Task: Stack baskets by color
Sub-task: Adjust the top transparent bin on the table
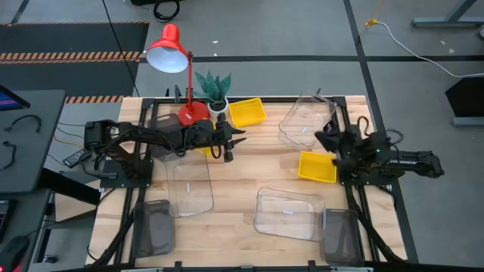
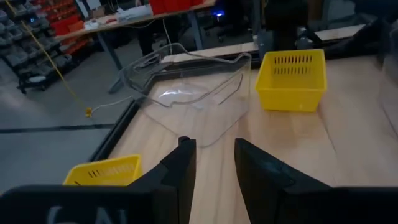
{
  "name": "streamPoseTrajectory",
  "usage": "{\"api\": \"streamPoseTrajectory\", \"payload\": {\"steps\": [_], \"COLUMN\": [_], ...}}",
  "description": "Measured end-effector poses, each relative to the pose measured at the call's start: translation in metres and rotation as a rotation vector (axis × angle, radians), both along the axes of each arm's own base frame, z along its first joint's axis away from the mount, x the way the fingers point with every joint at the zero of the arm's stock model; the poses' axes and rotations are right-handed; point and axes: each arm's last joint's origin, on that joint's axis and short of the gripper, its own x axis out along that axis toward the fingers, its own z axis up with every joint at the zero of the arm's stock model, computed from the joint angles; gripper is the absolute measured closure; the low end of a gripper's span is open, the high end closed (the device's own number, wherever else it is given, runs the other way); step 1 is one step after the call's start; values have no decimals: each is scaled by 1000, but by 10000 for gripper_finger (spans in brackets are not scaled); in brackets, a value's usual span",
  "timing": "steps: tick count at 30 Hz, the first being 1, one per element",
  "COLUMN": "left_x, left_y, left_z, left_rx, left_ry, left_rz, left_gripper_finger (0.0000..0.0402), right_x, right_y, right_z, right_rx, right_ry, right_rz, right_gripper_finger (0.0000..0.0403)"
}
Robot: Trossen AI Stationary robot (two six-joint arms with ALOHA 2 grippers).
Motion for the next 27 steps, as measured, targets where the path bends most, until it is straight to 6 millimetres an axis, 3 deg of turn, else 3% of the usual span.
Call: {"api": "streamPoseTrajectory", "payload": {"steps": [4,9,18,23,27], "left_x": [-1,-1,-1,-1,-1], "left_y": [0,0,-1,-2,-2], "left_z": [-3,-4,-5,-5,-5], "left_rx": [-2,-11,-23,-30,-31], "left_ry": [31,47,44,44,45], "left_rz": [0,2,2,0,1], "left_gripper_finger": [285,285,285,285,285], "right_x": [8,23,79,111,124], "right_y": [-6,-12,-30,-43,-53], "right_z": [12,46,92,99,85], "right_rx": [85,136,-115,-339,-483], "right_ry": [255,590,1276,1559,1824], "right_rz": [-152,-196,-197,-102,63], "right_gripper_finger": [388,399,398,379,344]}}
